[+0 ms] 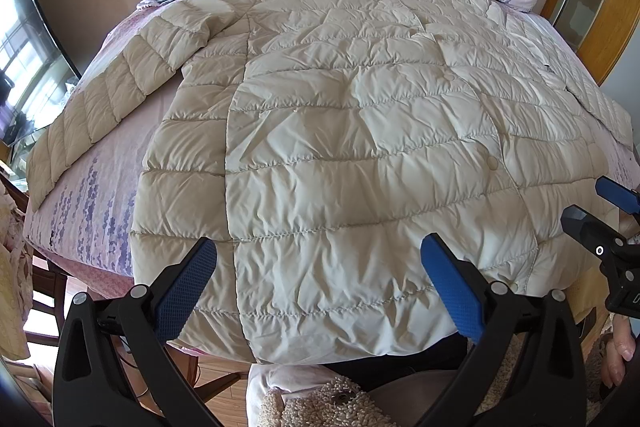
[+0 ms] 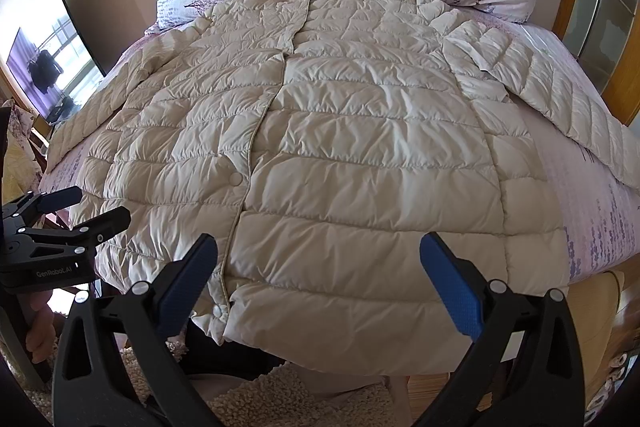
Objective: Fold large clothes
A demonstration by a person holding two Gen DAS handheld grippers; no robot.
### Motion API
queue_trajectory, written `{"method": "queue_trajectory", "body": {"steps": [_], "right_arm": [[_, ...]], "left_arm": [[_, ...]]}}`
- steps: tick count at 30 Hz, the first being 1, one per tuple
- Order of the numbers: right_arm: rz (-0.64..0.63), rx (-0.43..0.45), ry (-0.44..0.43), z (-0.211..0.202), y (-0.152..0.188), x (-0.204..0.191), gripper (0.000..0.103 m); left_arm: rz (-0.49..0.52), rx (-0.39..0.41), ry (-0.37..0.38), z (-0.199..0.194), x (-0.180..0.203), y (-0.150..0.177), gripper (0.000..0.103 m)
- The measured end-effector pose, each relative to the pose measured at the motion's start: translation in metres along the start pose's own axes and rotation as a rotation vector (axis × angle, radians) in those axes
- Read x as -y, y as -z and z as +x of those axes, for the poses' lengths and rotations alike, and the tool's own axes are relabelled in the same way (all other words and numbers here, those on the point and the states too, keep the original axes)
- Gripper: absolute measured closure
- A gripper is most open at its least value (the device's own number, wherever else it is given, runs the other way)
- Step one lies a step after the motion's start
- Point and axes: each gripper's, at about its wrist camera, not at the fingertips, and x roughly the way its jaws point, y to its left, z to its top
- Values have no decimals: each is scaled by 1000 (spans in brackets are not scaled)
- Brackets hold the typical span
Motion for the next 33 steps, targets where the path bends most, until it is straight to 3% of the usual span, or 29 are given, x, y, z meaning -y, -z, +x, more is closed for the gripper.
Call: {"method": "queue_trajectory", "body": {"steps": [33], "right_arm": [[17, -5, -11, 2, 0, 2, 2]], "left_arm": [[-1, 1, 4, 4, -1, 3, 1]]}}
